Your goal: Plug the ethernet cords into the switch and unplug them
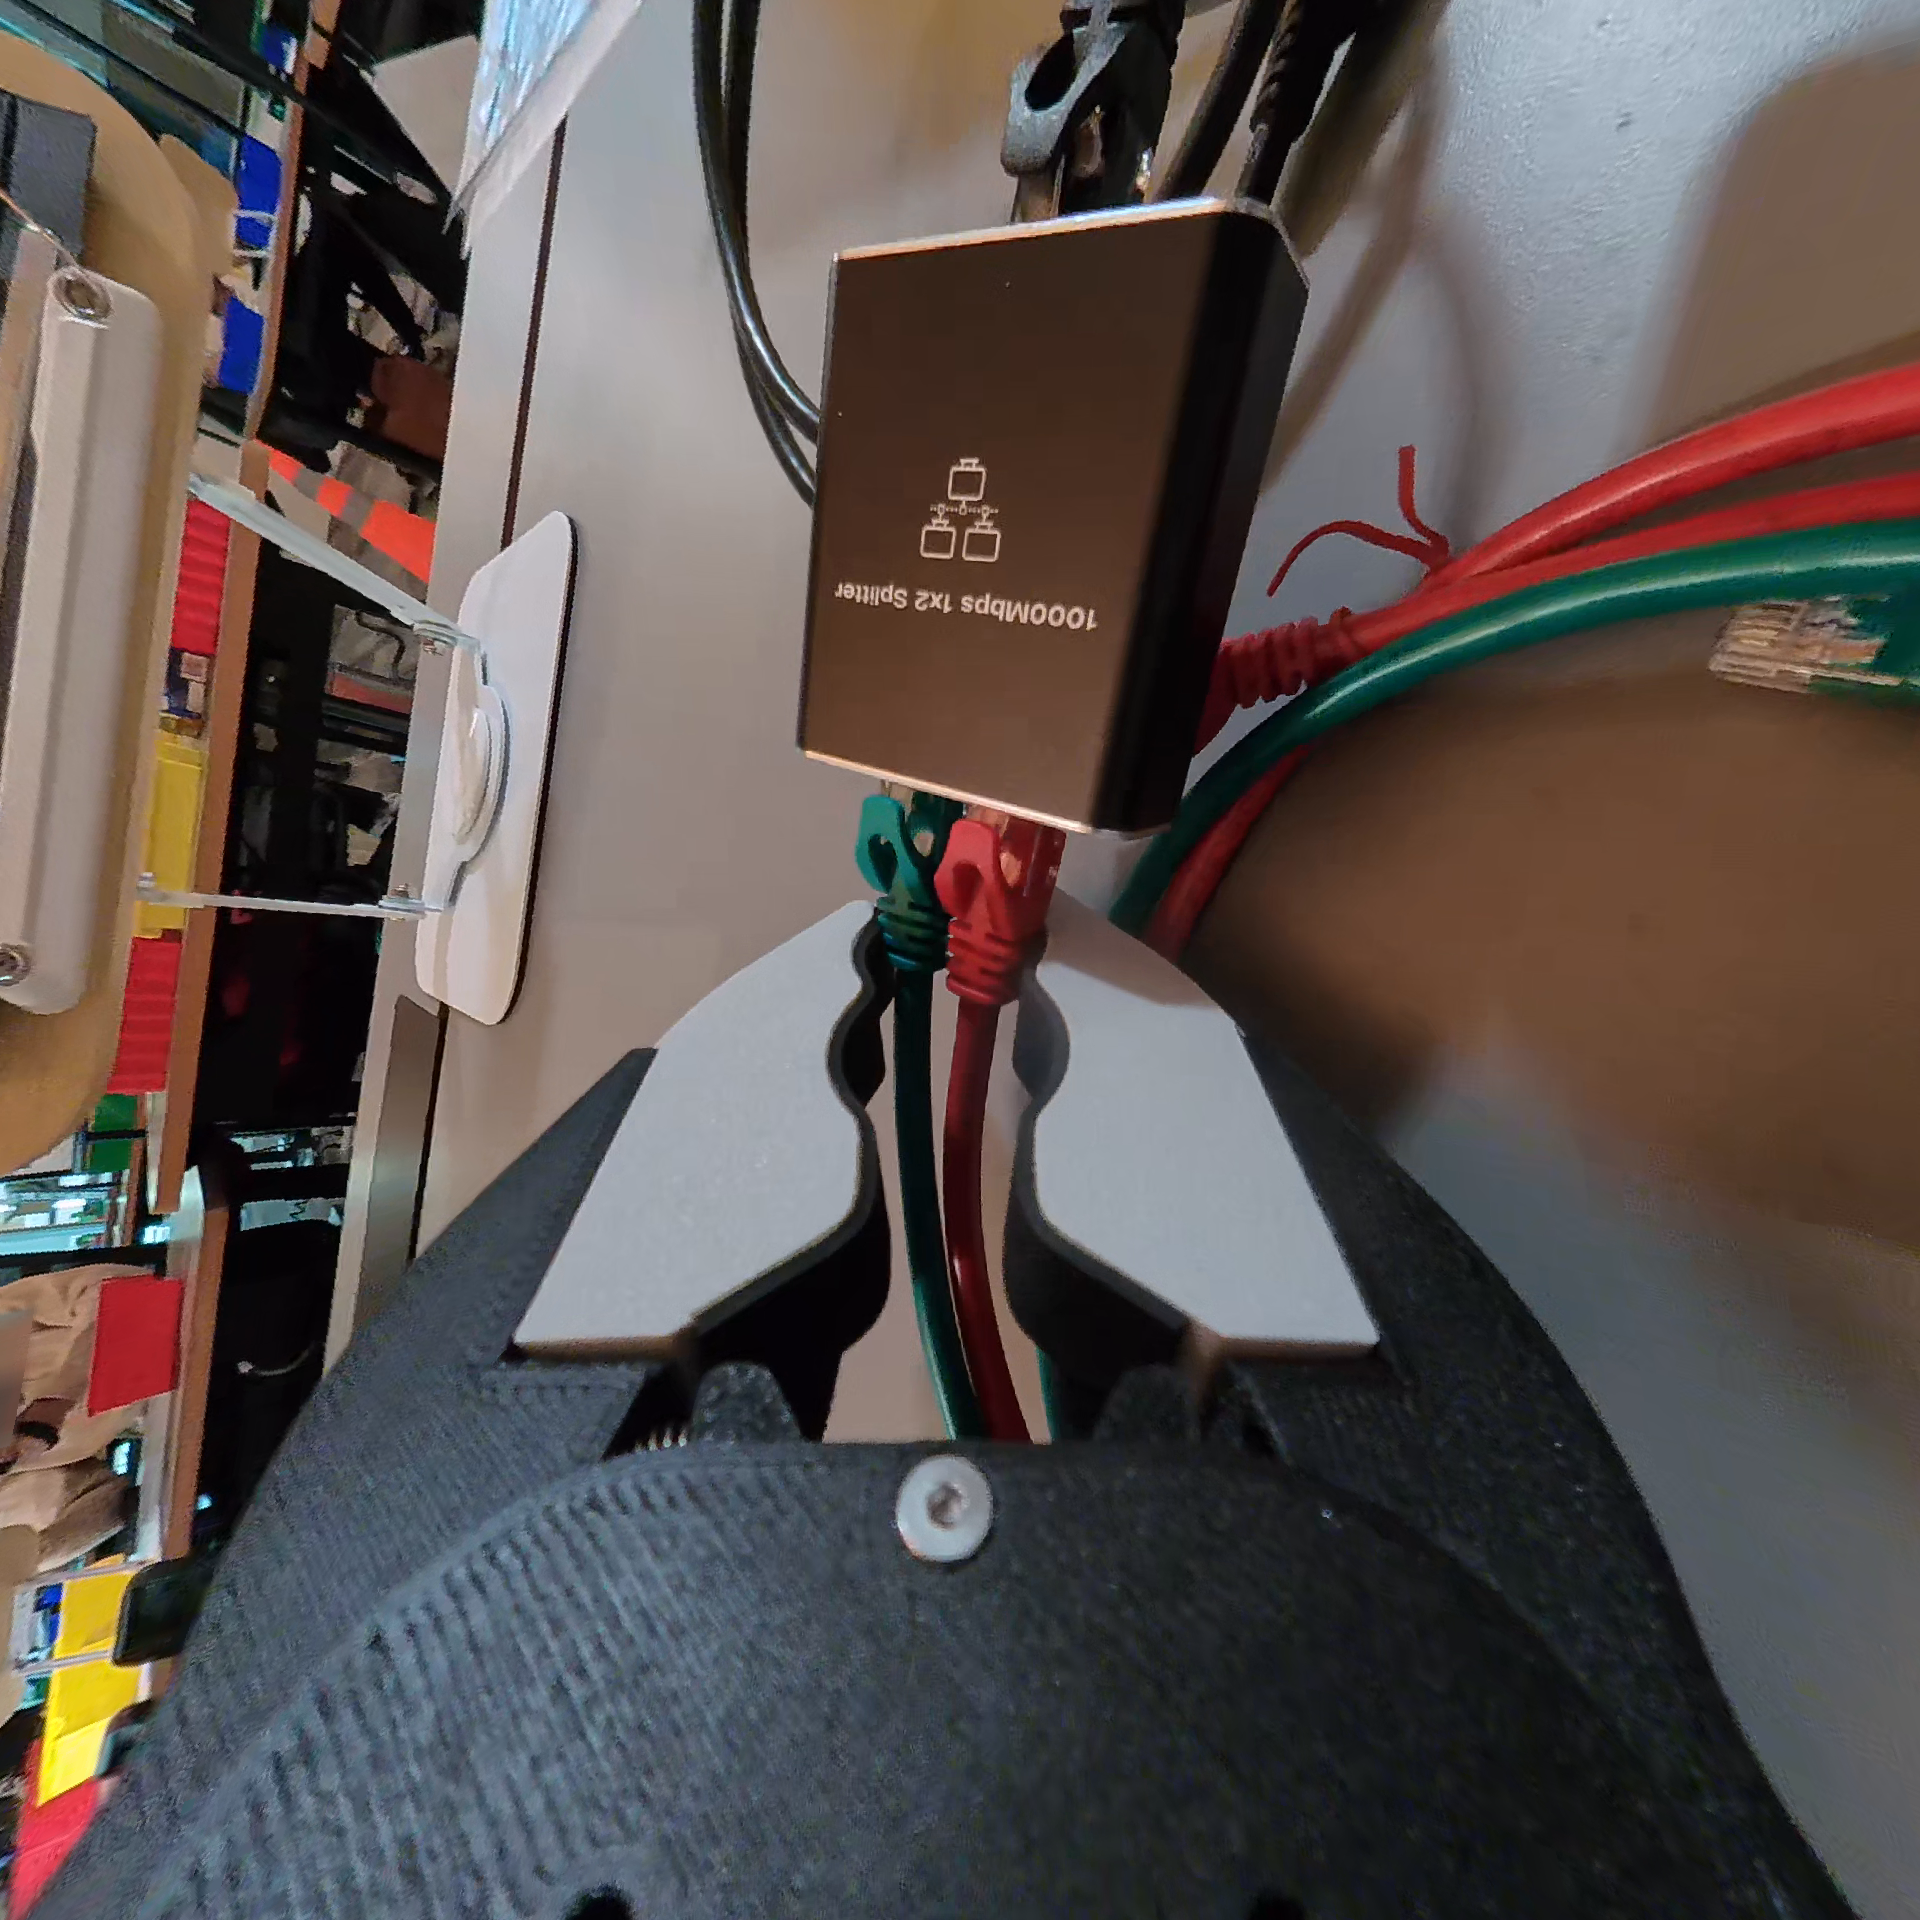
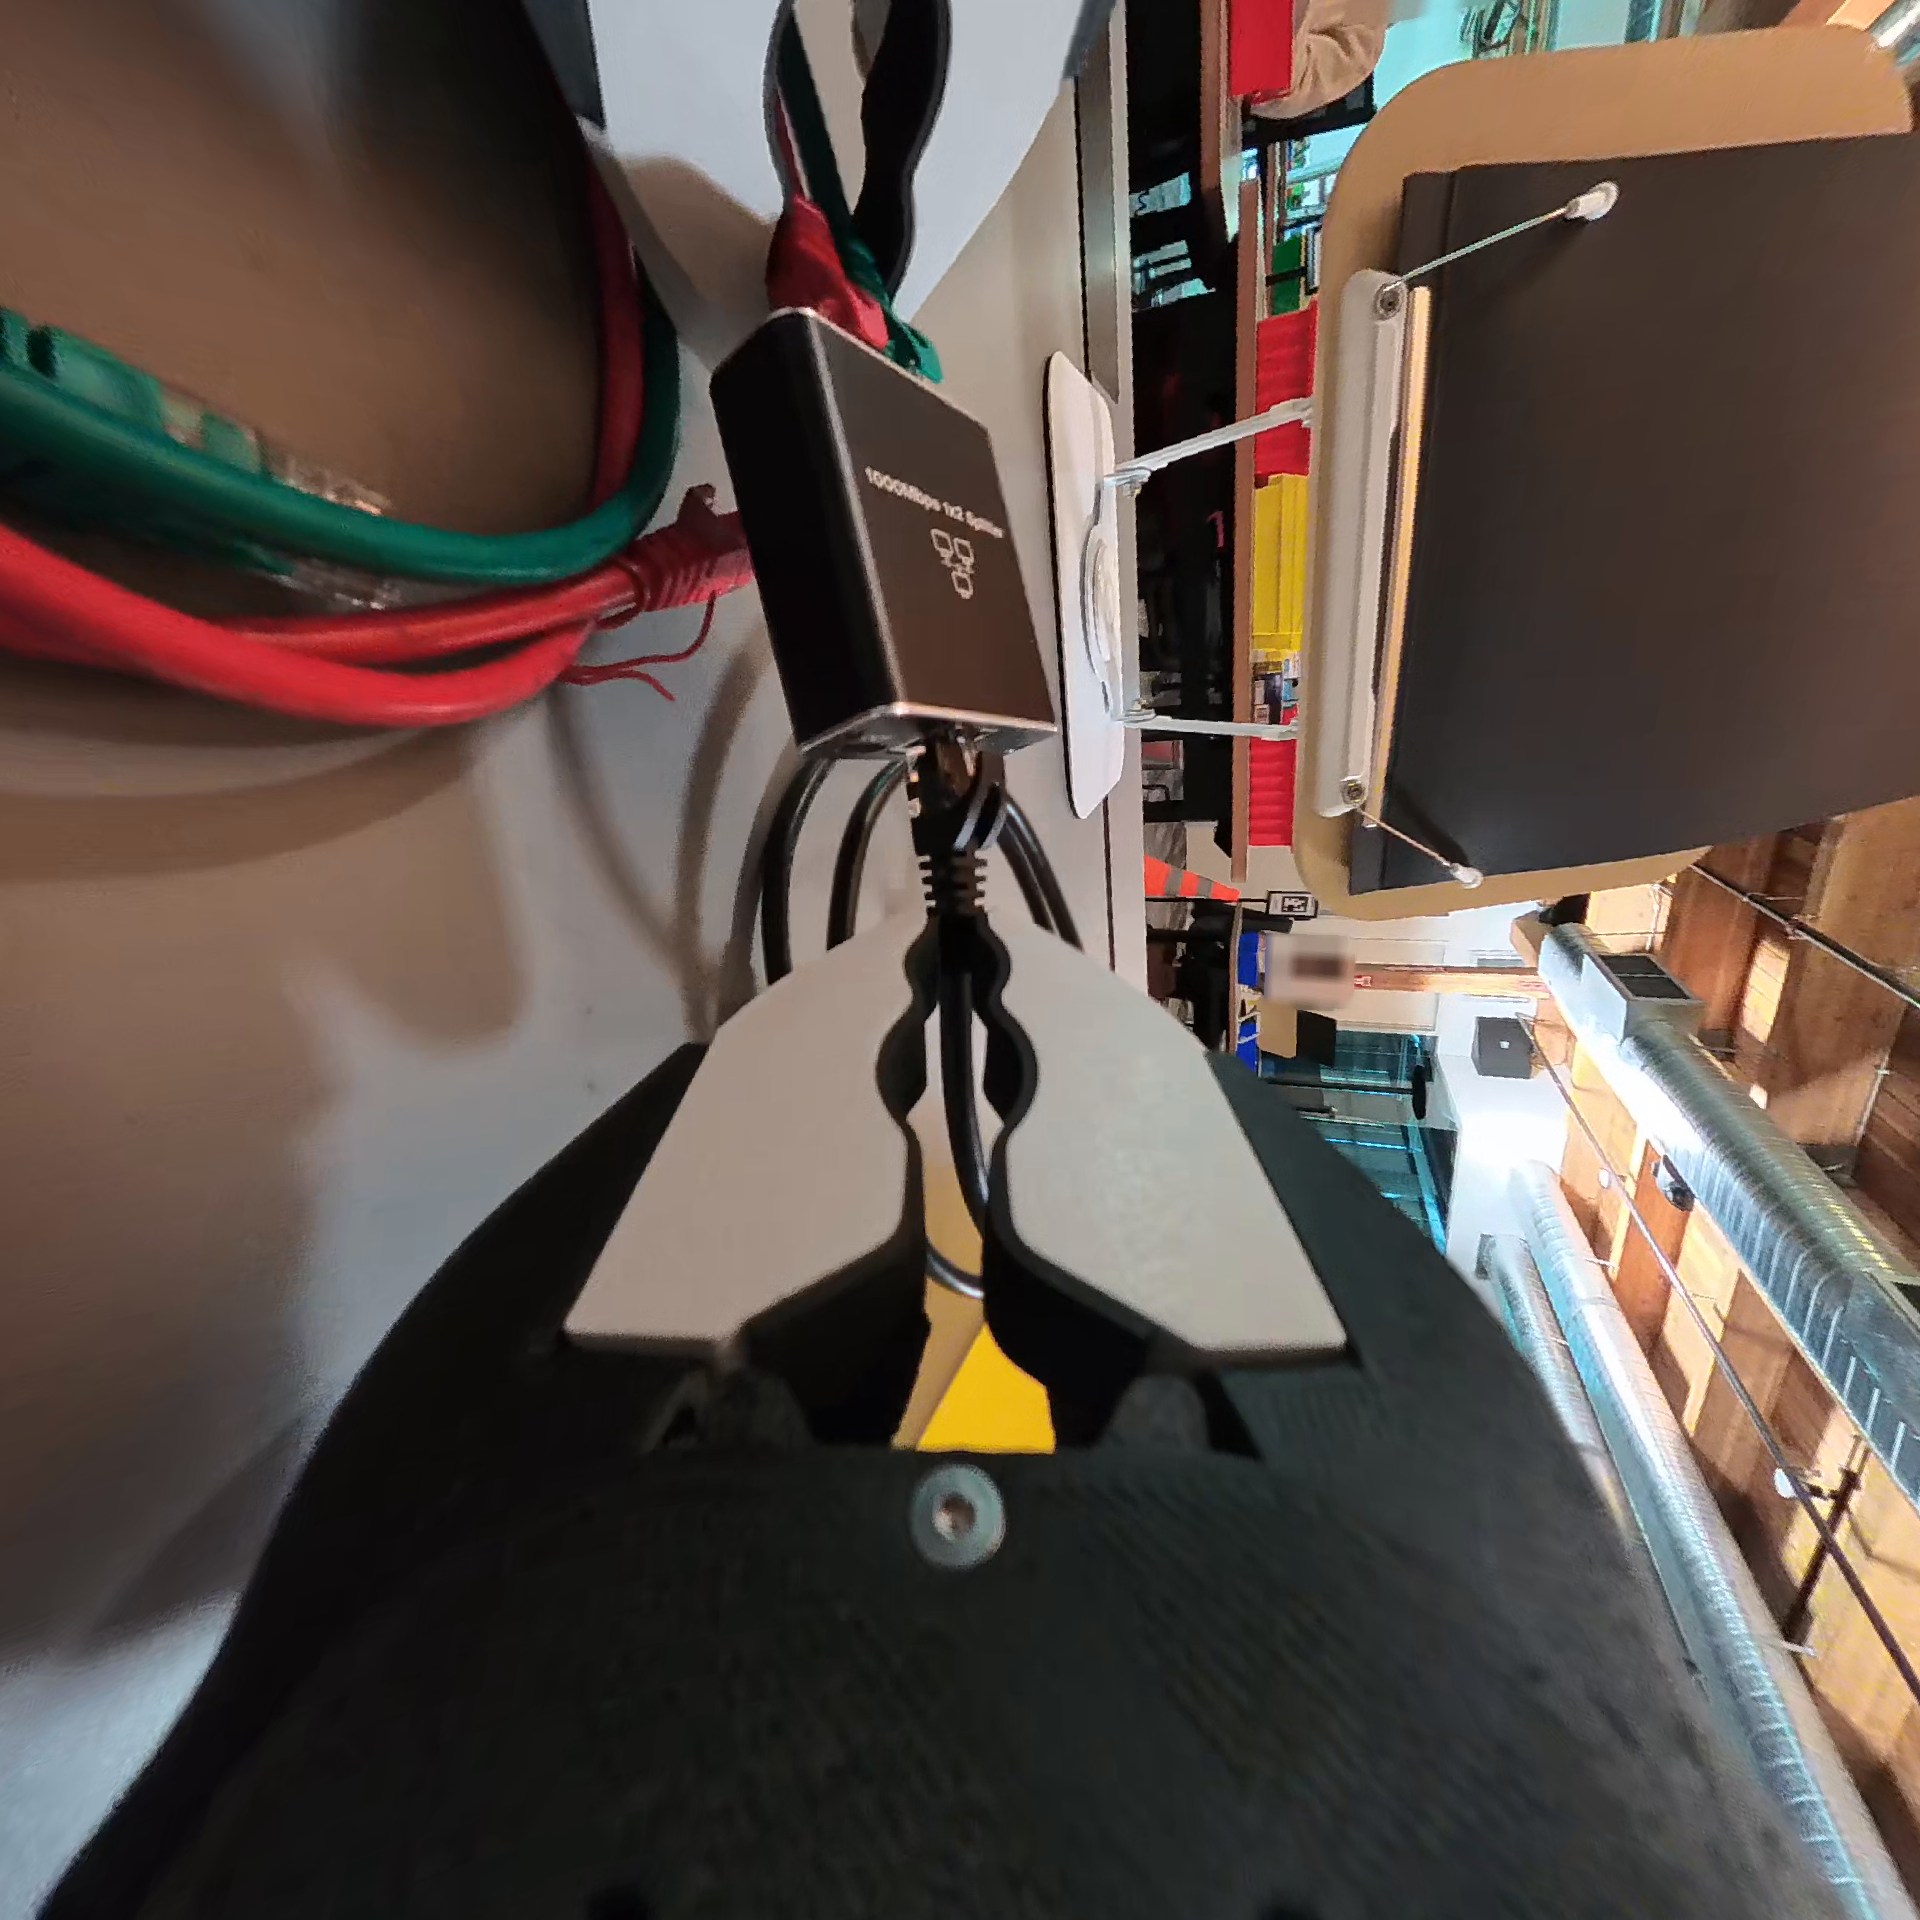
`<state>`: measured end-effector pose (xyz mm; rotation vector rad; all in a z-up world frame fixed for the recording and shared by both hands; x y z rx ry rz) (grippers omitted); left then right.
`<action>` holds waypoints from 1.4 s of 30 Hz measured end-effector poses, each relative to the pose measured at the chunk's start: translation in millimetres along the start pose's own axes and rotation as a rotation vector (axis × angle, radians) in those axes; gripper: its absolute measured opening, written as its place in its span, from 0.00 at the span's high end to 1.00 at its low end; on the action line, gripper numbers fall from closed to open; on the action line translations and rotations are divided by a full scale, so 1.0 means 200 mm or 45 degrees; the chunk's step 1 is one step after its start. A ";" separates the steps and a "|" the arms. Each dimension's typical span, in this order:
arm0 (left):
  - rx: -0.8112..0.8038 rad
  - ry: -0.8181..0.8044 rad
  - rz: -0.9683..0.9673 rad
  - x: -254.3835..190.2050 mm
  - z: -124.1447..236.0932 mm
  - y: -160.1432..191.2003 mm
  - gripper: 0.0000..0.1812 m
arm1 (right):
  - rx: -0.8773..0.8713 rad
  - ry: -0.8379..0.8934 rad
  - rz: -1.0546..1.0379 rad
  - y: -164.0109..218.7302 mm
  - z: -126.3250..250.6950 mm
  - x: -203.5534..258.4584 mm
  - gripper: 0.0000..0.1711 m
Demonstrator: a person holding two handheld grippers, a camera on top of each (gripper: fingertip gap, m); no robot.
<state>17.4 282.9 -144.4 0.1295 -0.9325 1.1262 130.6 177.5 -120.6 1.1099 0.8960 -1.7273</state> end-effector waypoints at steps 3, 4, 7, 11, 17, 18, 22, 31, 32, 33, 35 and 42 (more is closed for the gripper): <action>-0.009 0.022 0.015 0.00 -0.01 0.00 0.89 | 0.004 -0.008 0.010 0.00 -0.01 0.00 0.97; -0.008 0.022 0.012 0.00 -0.01 0.00 0.89 | 0.005 -0.009 0.024 0.00 -0.01 0.00 0.97; -0.003 0.017 -0.002 0.00 -0.01 -0.01 0.89 | 0.000 -0.027 0.045 0.01 0.00 0.02 0.97; 0.001 0.015 -0.011 0.00 -0.01 -0.01 0.89 | -0.036 -0.030 0.016 0.00 0.01 0.01 0.97; 0.011 0.011 -0.015 0.00 -0.01 -0.01 0.89 | -0.062 -0.047 -0.032 0.00 0.02 -0.01 0.97; 0.001 0.015 -0.004 0.01 -0.01 -0.01 0.89 | -0.050 -0.048 -0.009 0.00 0.01 0.00 0.97; -0.018 -0.004 -0.002 0.01 0.00 0.00 0.88 | 0.038 -0.064 -0.004 0.01 -0.02 0.05 0.97; -0.138 0.213 0.291 0.08 0.04 0.06 0.70 | -0.022 -0.363 -0.409 0.10 -0.05 0.02 0.95; -0.157 0.248 0.326 0.09 0.05 0.07 0.69 | -0.043 -0.408 -0.467 0.10 -0.06 0.01 0.95; -0.173 0.280 0.360 0.09 0.06 0.08 0.68 | -0.065 -0.454 -0.526 0.10 -0.05 0.00 0.94; -0.188 0.337 0.399 0.10 0.06 0.09 0.67 | -0.111 -0.553 -0.639 0.10 -0.05 -0.01 0.92; -0.177 0.562 0.432 0.06 0.07 0.12 0.70 | -0.241 -1.099 -1.119 0.10 -0.04 -0.02 0.75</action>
Point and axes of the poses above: each gripper's, where its closed fingertips meet, z back along the fingers, y out of its underside, x = y × z across the jaws, the point moved 7 cm from there along z, back along the fingers, and after that the axes turned 11 degrees about x, right-handed, at the moved point
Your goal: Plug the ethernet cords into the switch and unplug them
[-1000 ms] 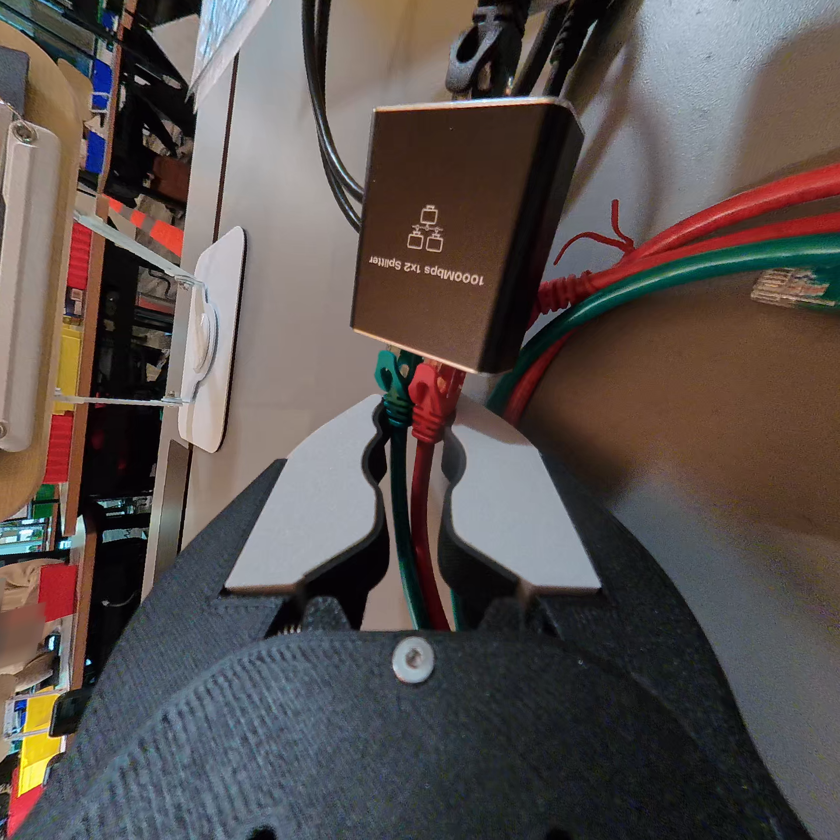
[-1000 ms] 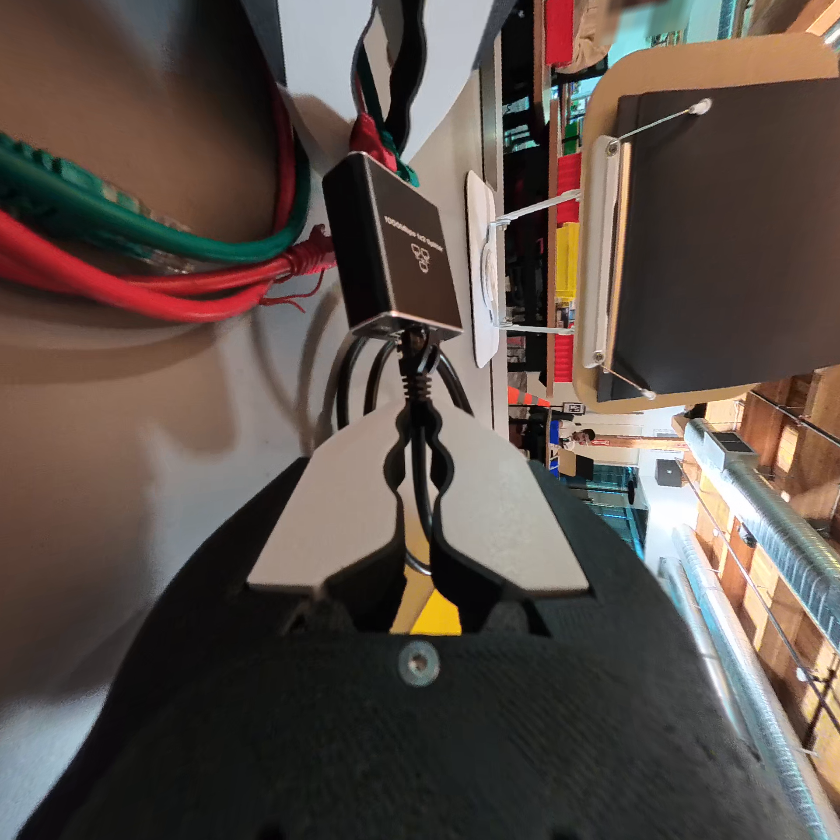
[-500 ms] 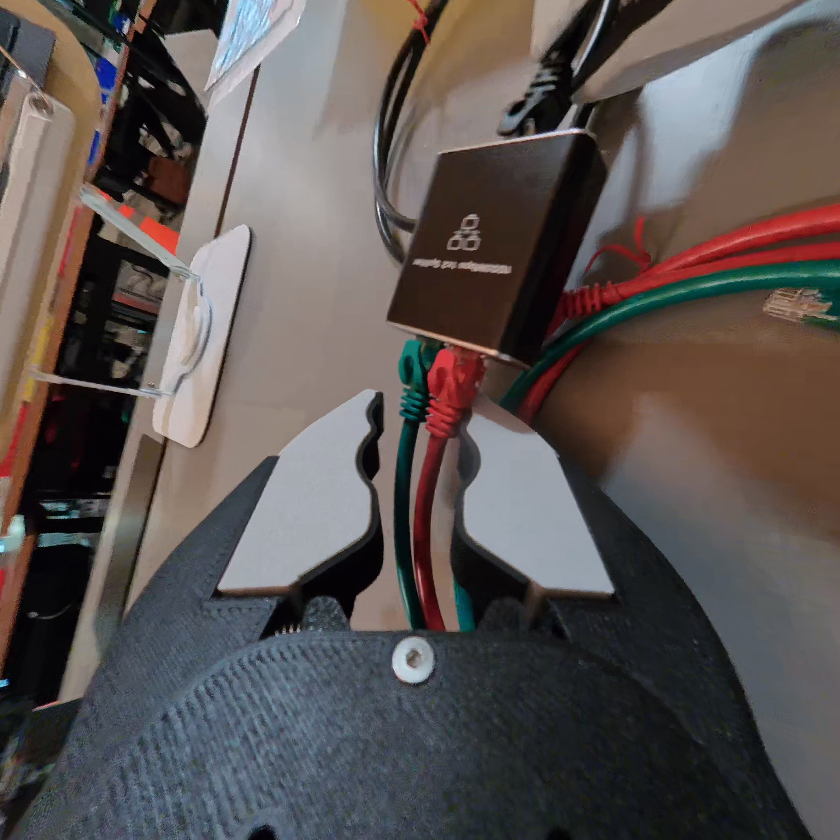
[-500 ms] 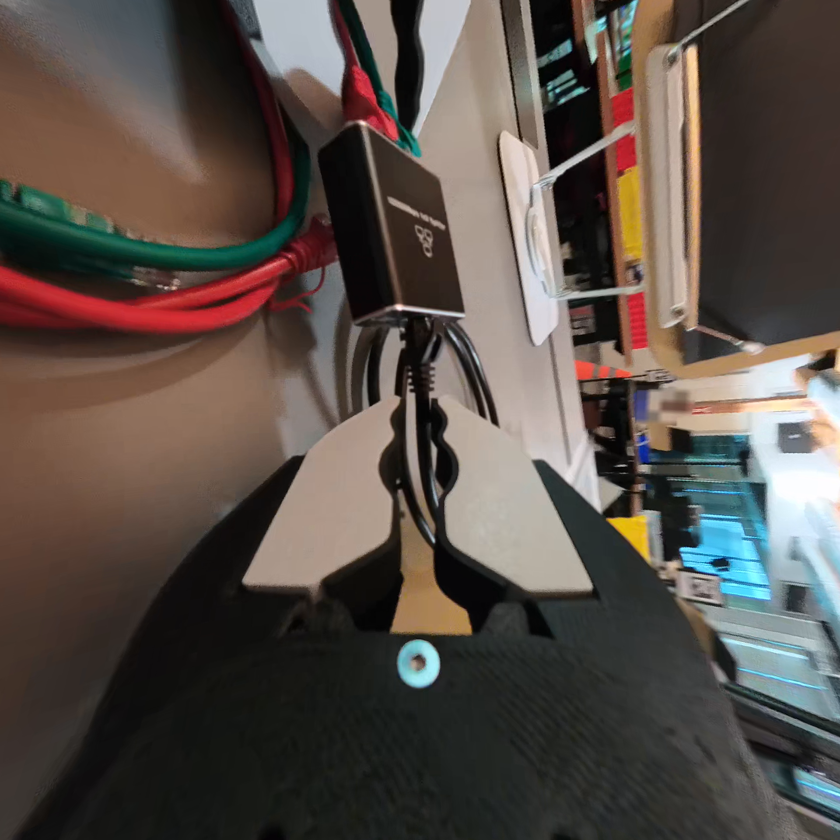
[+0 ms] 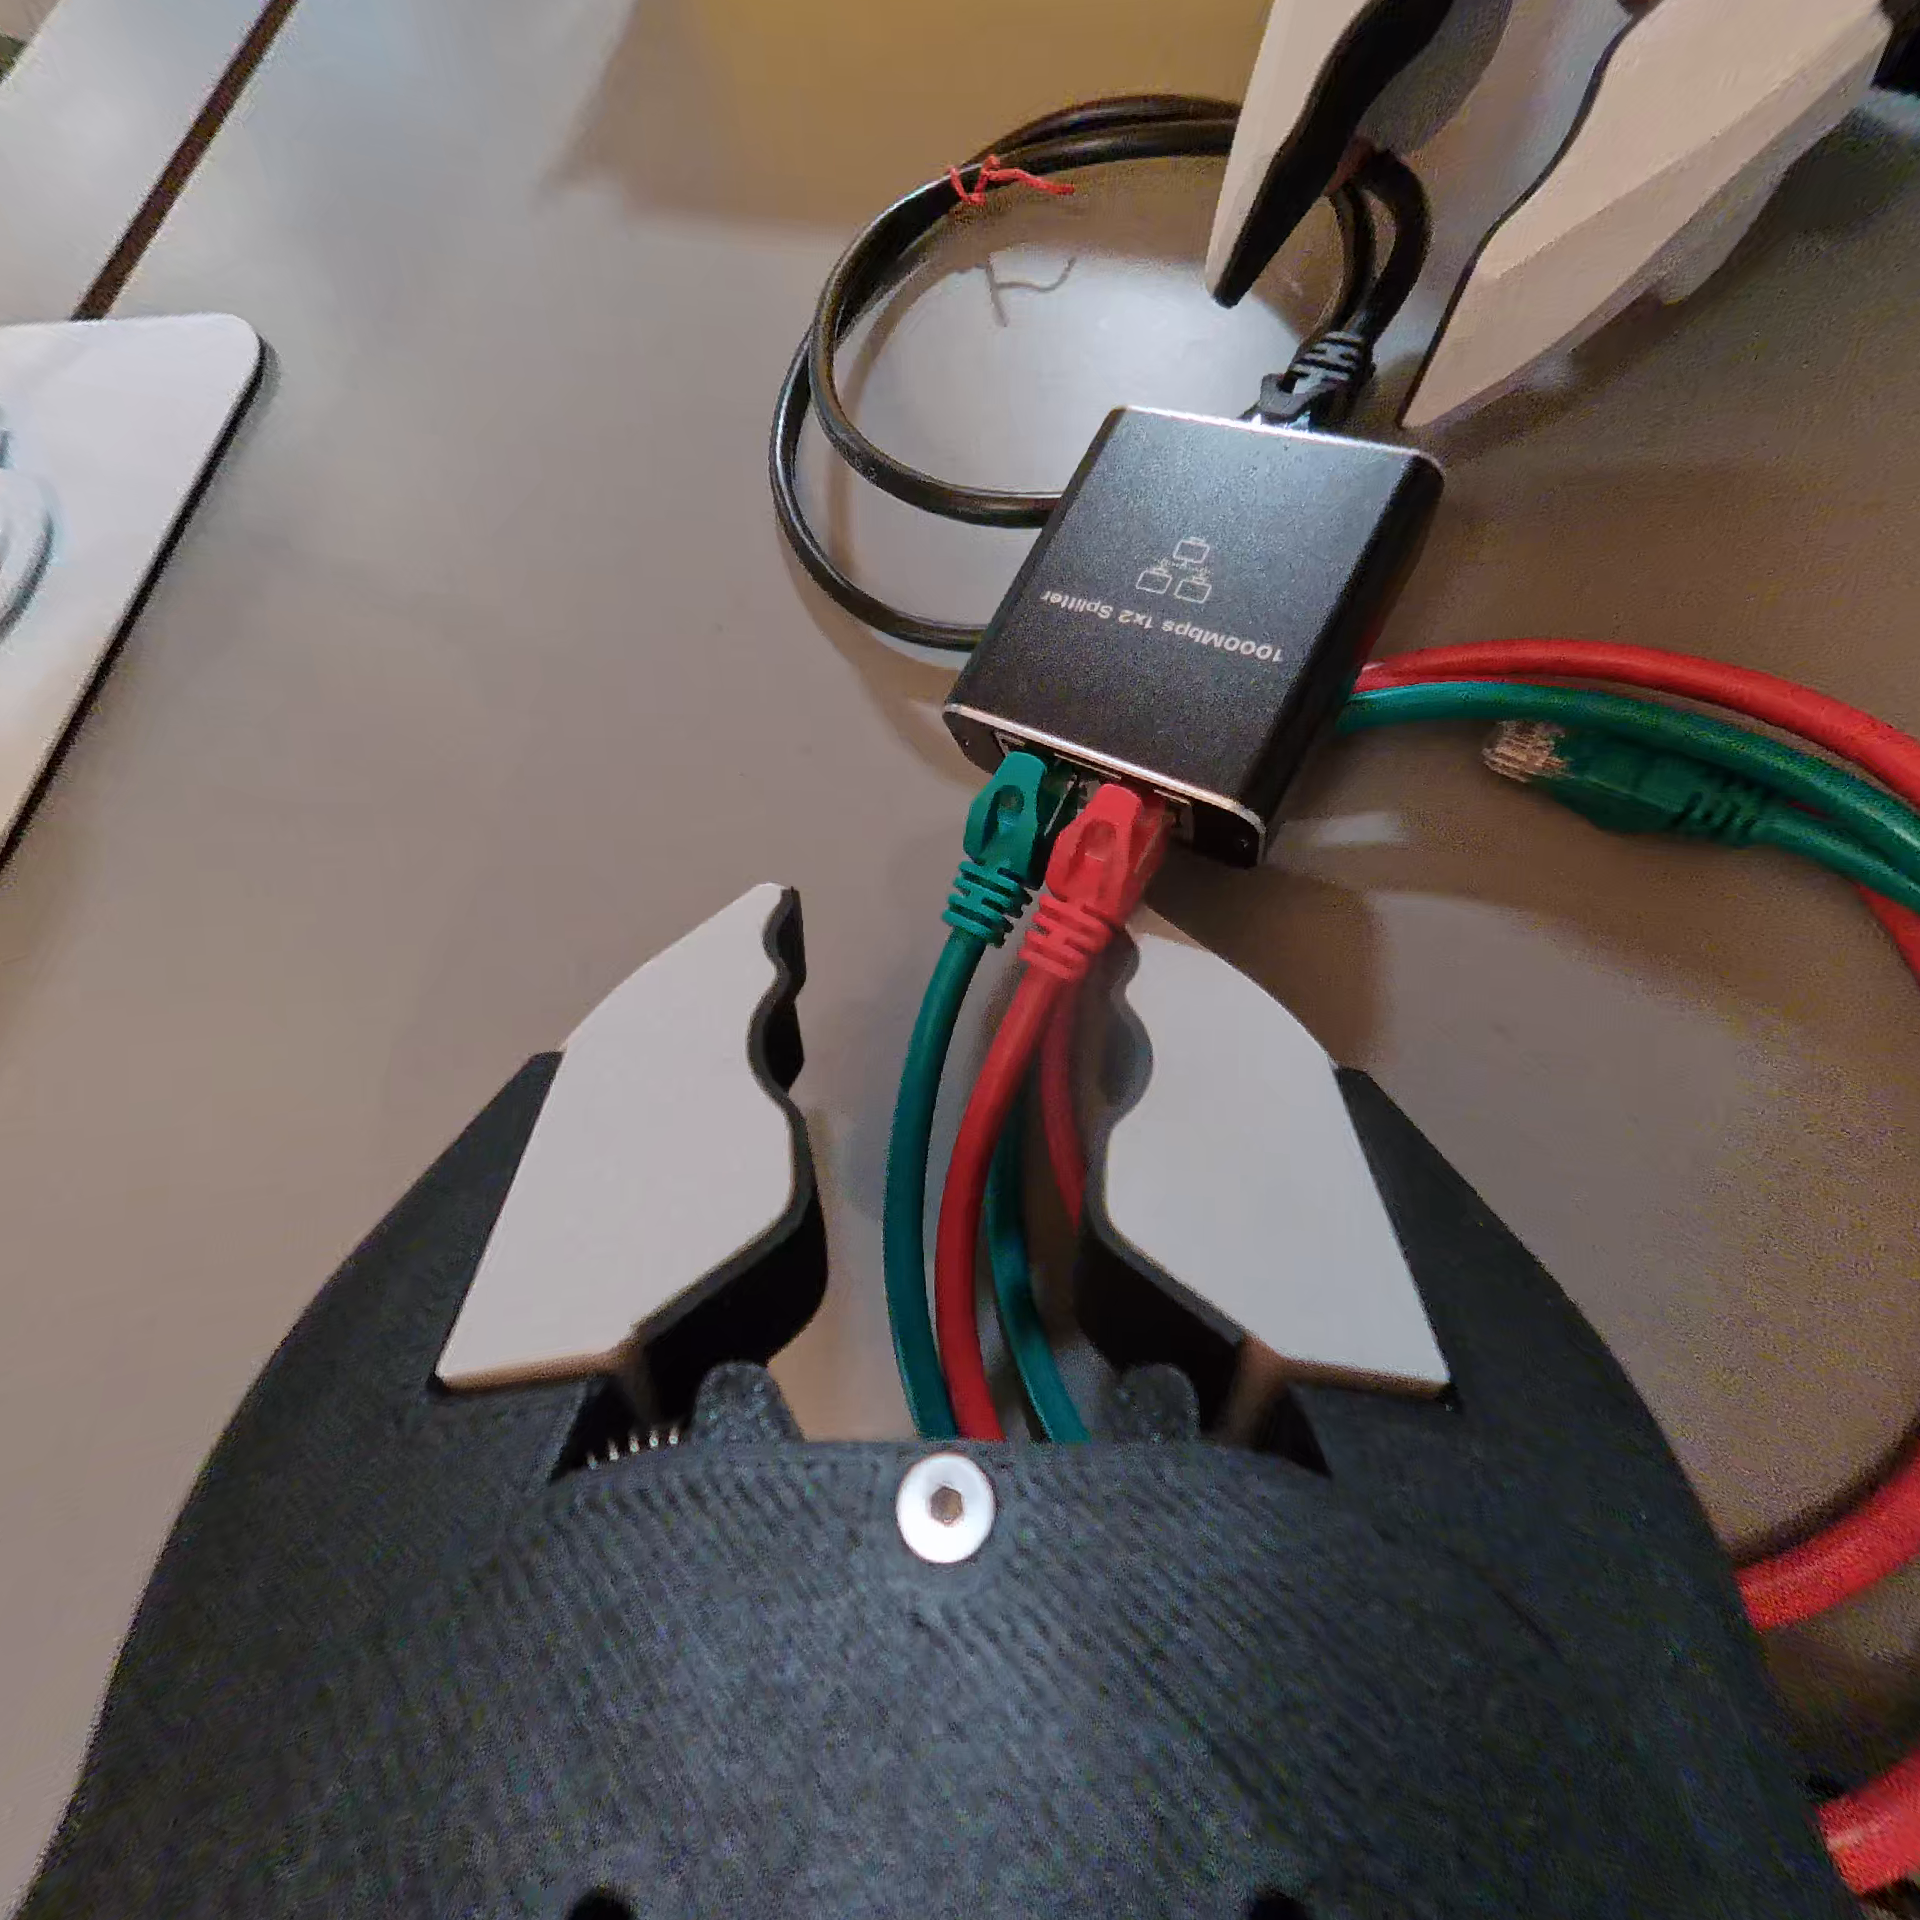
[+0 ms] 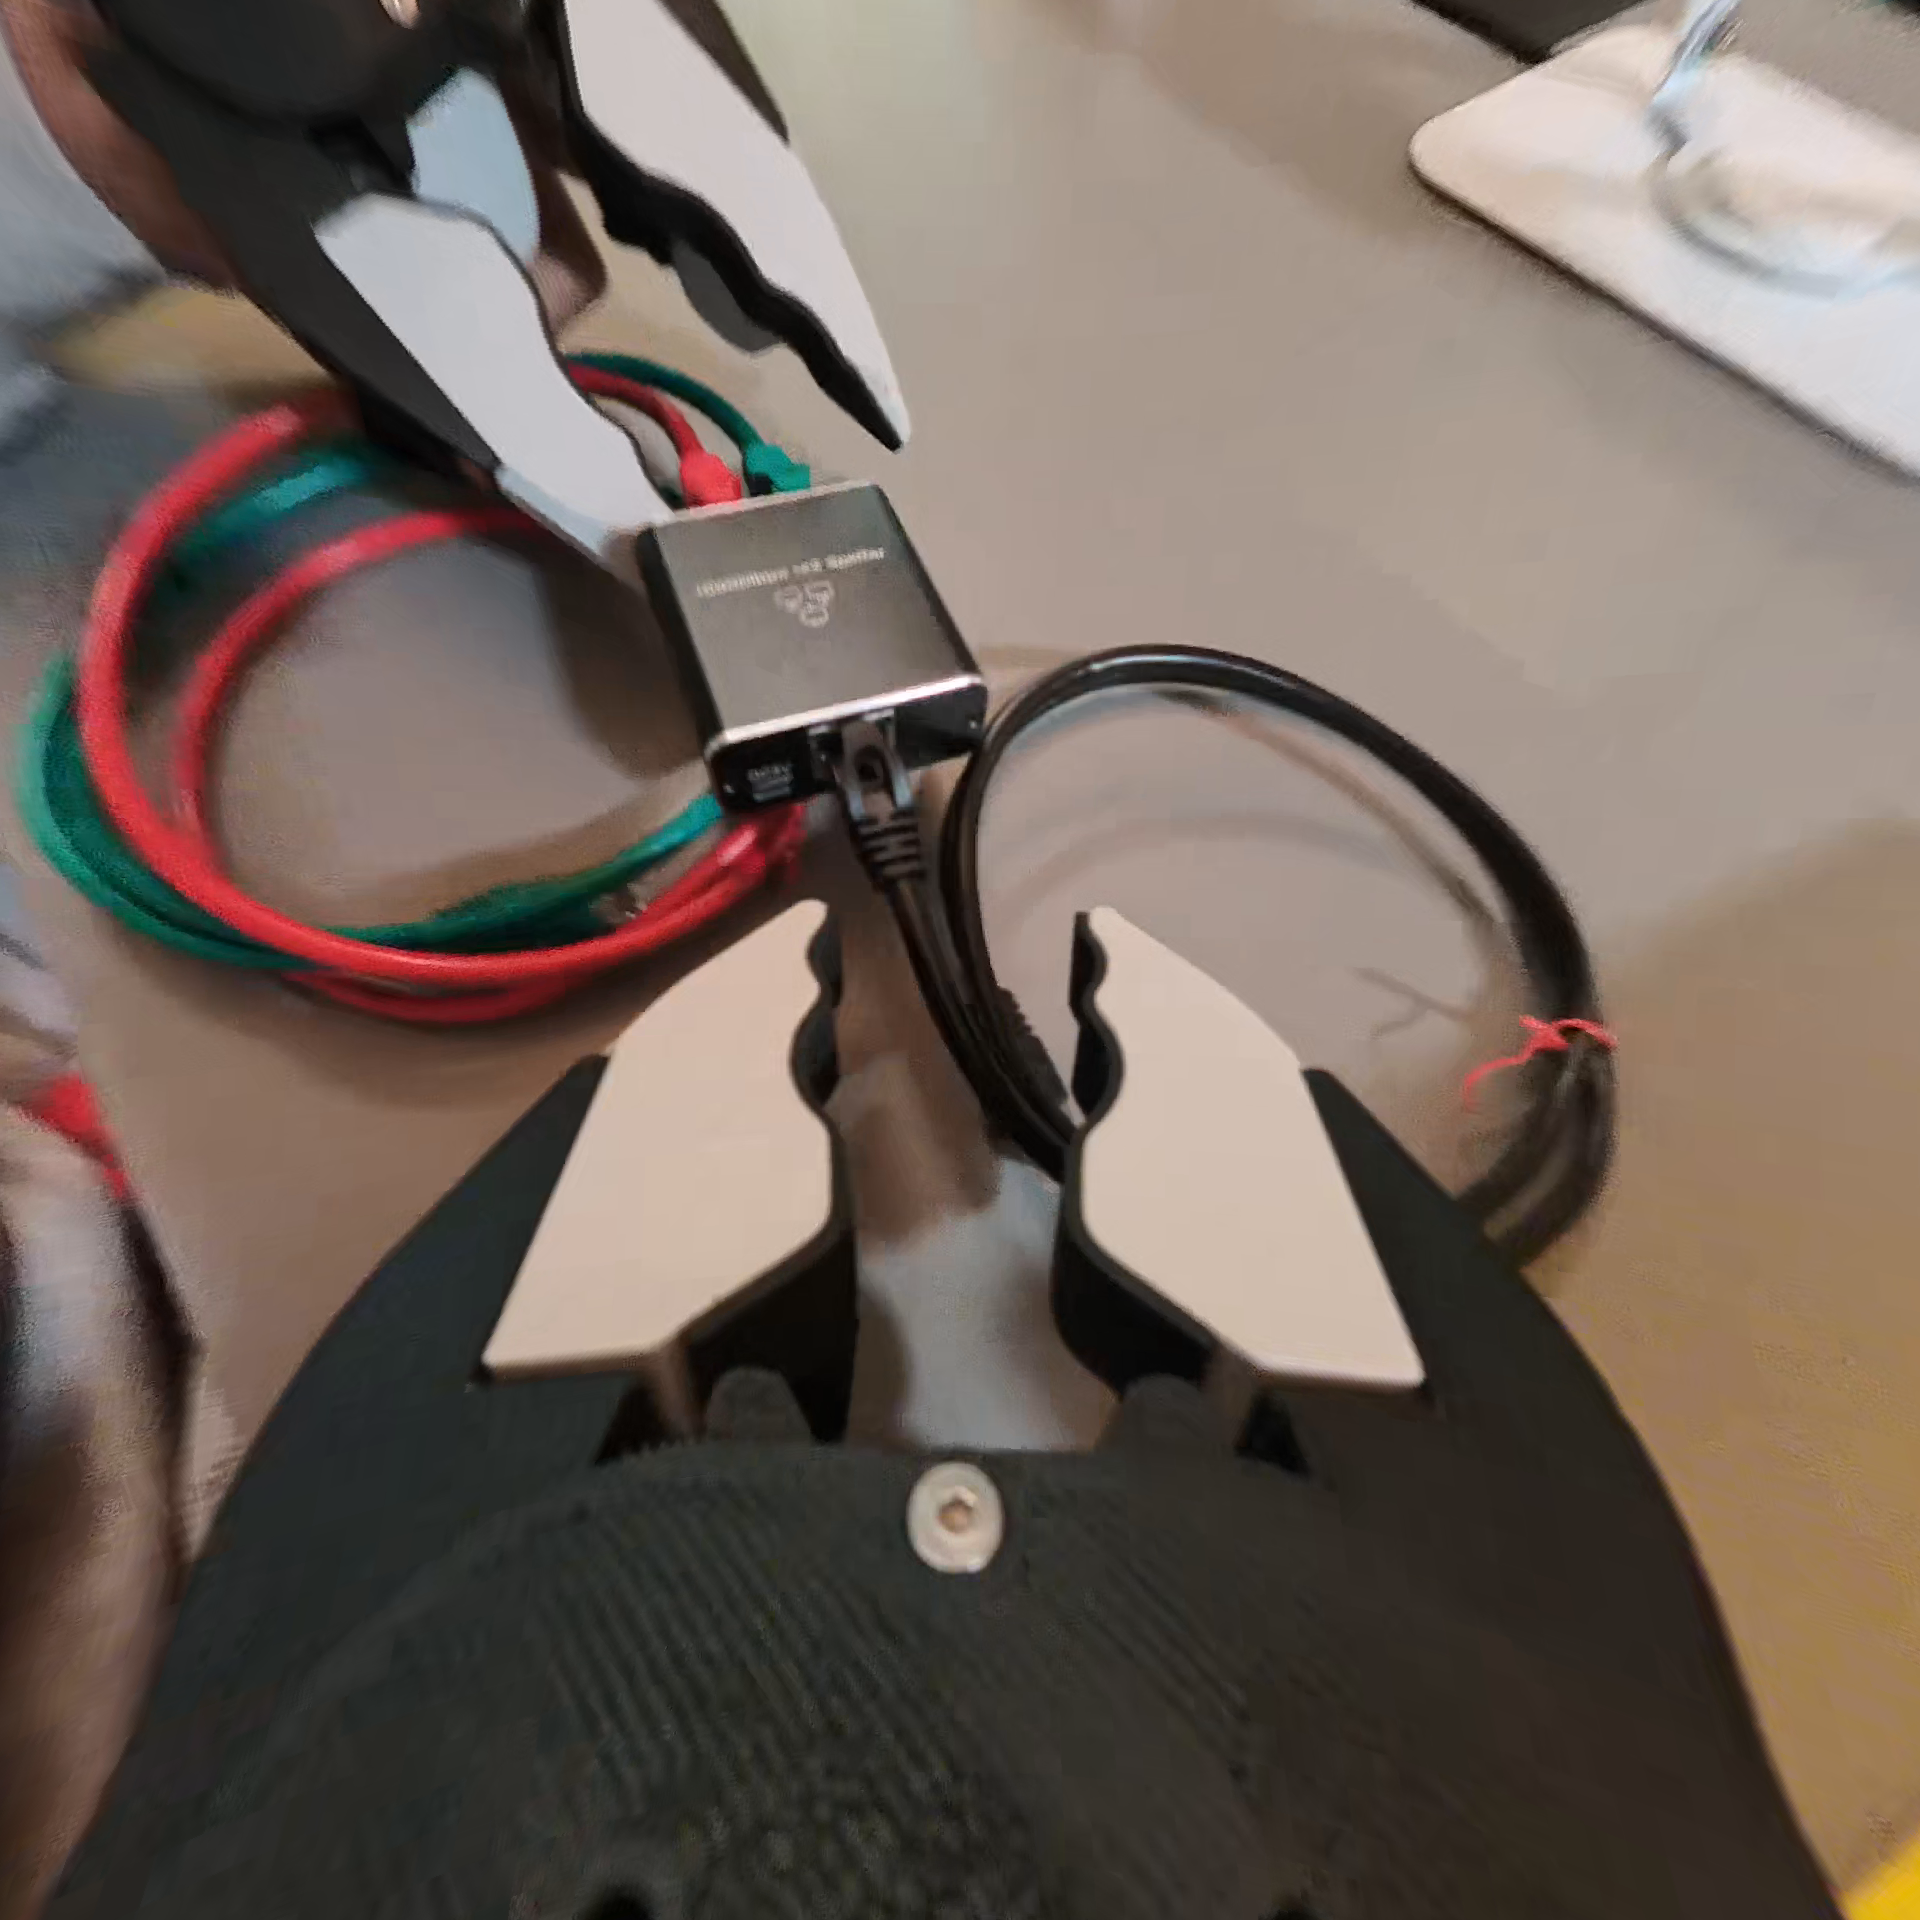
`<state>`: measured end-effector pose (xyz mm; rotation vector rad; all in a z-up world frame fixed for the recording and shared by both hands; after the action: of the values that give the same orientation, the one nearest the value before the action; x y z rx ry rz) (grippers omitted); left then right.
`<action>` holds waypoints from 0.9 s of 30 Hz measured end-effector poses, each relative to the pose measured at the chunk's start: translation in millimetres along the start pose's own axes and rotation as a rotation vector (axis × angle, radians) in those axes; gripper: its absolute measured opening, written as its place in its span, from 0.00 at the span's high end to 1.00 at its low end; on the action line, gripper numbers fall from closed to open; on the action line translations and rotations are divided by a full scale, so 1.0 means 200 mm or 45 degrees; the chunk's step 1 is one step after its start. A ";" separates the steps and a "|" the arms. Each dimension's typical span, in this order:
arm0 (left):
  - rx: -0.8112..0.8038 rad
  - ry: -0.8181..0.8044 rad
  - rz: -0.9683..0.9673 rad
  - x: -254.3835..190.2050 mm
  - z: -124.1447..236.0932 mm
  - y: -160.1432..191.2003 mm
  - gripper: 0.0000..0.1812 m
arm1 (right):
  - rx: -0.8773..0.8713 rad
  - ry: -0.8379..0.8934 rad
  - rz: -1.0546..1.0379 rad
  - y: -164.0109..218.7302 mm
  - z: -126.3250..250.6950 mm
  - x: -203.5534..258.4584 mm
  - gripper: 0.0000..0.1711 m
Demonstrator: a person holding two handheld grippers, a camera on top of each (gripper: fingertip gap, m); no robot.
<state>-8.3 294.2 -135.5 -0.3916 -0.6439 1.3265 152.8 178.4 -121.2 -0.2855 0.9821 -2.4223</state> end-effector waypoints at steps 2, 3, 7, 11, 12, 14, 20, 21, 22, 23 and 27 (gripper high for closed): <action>-0.022 0.041 0.018 0.00 0.01 0.00 0.71 | -0.022 -0.063 -0.086 -0.01 0.01 0.00 0.74; -0.041 0.070 0.038 0.00 0.02 0.00 0.72 | -0.021 -0.080 -0.122 -0.02 0.02 0.00 0.73; -0.098 0.196 0.114 0.00 0.05 0.00 0.74 | 0.059 -0.214 -0.238 -0.03 -0.01 0.05 0.50; -0.106 0.291 0.165 0.00 0.06 0.01 0.77 | 0.114 -0.206 -0.245 -0.06 -0.04 0.09 0.37; -0.102 0.310 0.172 -0.01 0.06 0.01 0.77 | 0.144 -0.191 -0.242 -0.07 -0.05 0.11 0.33; -0.079 0.335 0.172 -0.02 0.06 0.02 0.79 | 0.254 -0.107 -0.187 -0.07 -0.11 0.15 0.26; 0.035 0.339 0.132 -0.05 0.02 0.04 0.80 | 0.516 0.095 -0.073 -0.08 -0.22 0.23 0.30; 0.037 0.337 0.131 -0.05 0.03 0.04 0.79 | 0.506 0.095 -0.058 -0.08 -0.20 0.22 0.41; 0.030 0.336 0.135 -0.04 0.03 0.04 0.79 | 0.493 0.106 -0.036 -0.09 -0.19 0.21 0.55; 0.020 0.330 0.145 -0.03 0.04 0.05 0.77 | 0.477 0.097 -0.015 -0.08 -0.19 0.20 0.67; -0.269 0.383 0.272 0.04 0.19 0.00 0.72 | 0.444 0.034 -0.038 -0.07 -0.18 0.18 0.79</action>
<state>-31.0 298.2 -105.1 -0.8347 -0.4990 1.3690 103.7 188.7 -137.1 -0.1442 0.5533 -2.5743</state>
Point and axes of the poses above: each gripper's, where its closed fingertips meet, z back along the fingers, y out of its underside, x = y × z across the jaws, the point moved 7 cm from there along z, back along the fingers, and after that the axes turned 11 degrees about x, right-handed, at the moved point
